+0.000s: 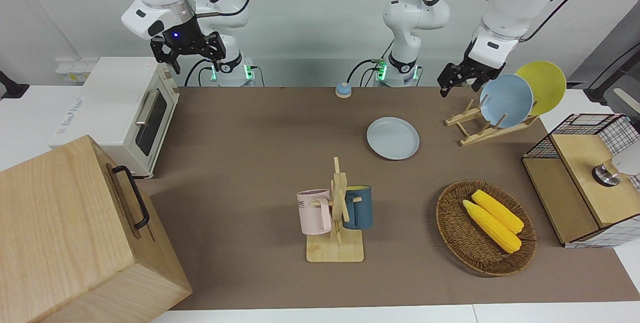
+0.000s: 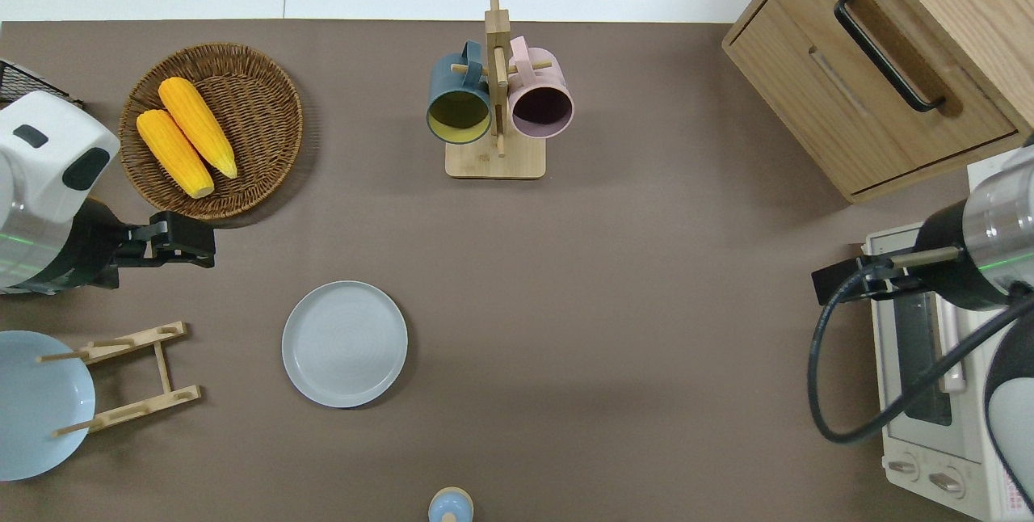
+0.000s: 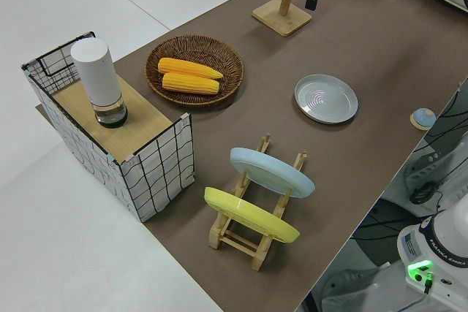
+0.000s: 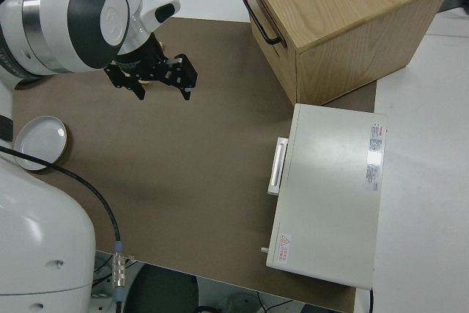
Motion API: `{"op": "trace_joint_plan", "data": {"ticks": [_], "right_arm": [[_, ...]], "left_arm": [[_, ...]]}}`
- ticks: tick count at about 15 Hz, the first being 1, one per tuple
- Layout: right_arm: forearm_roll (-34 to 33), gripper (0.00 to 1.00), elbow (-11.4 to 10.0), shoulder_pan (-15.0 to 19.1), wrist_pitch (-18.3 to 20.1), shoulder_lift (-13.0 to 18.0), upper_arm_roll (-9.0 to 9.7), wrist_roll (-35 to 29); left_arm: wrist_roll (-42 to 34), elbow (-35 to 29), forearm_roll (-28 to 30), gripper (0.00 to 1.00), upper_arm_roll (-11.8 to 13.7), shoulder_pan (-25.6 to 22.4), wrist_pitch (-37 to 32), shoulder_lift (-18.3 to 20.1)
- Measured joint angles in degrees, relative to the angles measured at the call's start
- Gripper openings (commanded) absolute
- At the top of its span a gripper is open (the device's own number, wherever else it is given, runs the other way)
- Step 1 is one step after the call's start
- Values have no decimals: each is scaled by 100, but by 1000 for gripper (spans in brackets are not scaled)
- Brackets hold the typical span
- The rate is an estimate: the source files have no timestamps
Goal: Pick gray plate from table and place it on lower plate rack with left arm
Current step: 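Move the left gripper toward the gray plate on the table, then lower the open left gripper onto the near rim of the gray plate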
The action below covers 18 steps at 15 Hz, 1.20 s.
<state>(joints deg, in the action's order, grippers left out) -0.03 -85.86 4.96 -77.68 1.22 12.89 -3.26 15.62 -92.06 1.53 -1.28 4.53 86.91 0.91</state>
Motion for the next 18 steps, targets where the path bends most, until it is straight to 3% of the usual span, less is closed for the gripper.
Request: {"op": "trace_joint_plan", "data": {"ticks": [11, 18], "right_arm": [[0, 990, 0, 0, 0, 0, 0, 0], [0, 987, 0, 0, 0, 0, 0, 0]], "left_arm": [[28, -178, 14, 993, 19, 41, 14, -30], [22, -1256, 14, 993, 5, 52, 932, 64]]}}
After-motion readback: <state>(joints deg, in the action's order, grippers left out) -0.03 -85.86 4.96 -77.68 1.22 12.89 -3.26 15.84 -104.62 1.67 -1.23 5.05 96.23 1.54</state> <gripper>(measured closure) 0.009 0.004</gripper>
